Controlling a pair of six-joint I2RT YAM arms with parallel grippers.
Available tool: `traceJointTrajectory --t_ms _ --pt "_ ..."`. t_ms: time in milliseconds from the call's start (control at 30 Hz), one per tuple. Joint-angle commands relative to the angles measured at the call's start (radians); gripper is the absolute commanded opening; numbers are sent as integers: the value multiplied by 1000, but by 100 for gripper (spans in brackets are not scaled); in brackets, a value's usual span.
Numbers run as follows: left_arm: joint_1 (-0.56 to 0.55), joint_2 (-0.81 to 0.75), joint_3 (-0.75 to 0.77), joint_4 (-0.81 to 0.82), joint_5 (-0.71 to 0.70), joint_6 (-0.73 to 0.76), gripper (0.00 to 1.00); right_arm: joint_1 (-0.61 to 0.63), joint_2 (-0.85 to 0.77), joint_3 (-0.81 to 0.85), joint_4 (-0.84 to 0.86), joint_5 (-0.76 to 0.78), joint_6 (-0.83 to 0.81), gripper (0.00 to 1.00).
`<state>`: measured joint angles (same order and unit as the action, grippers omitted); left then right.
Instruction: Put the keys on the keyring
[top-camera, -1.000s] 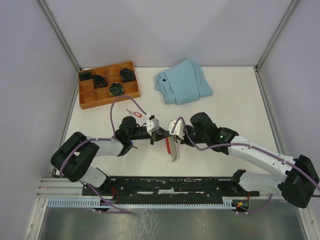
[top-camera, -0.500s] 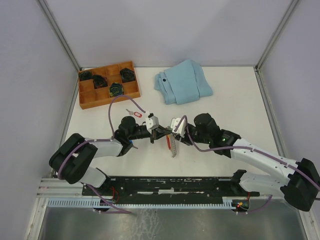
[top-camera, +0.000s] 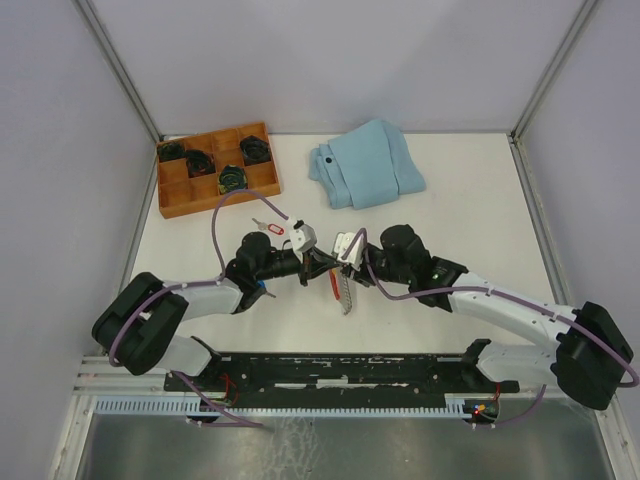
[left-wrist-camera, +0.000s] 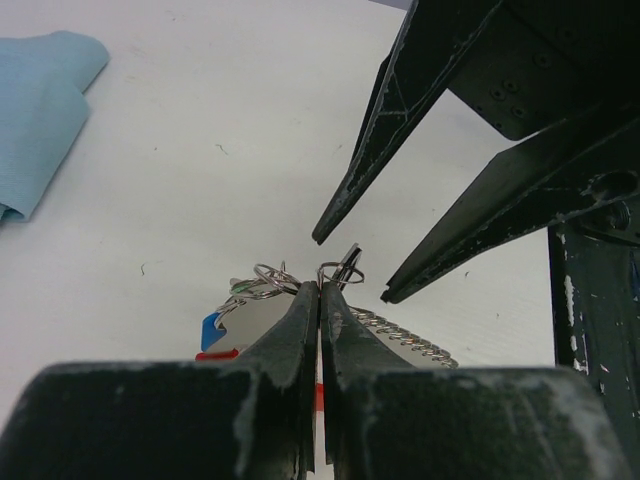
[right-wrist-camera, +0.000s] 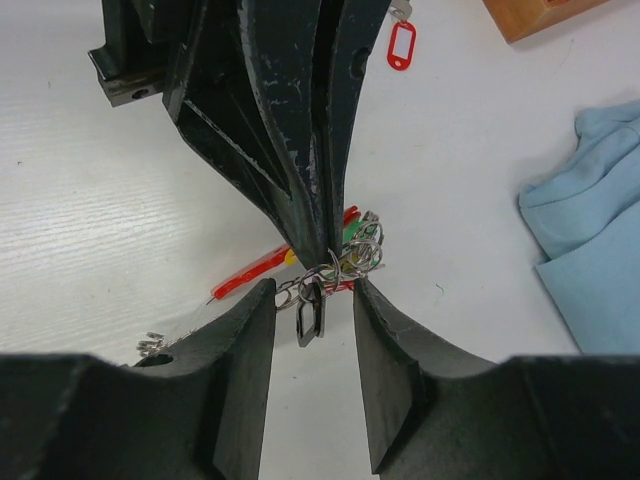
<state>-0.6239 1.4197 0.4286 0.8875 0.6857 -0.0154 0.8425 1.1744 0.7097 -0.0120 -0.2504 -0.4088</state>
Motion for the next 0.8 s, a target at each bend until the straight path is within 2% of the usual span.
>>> traceJointTrajectory --t_ms 0,233,333,567,767 --pt "-5 -47 29 26 -22 -60 3 4 22 16 63 -7 -8 45" --pt "-11 -55 39 4 -21 -78 3 4 54 10 86 17 -18 44" --pt "-14 -57 39 0 -20 -80 3 4 63 14 87 18 -20 40" --pt "-17 -64 45 -20 -24 -77 3 4 47 19 46 35 -35 16" --pt "-16 -74 48 -42 -34 -73 3 4 16 14 -4 72 -50 1"
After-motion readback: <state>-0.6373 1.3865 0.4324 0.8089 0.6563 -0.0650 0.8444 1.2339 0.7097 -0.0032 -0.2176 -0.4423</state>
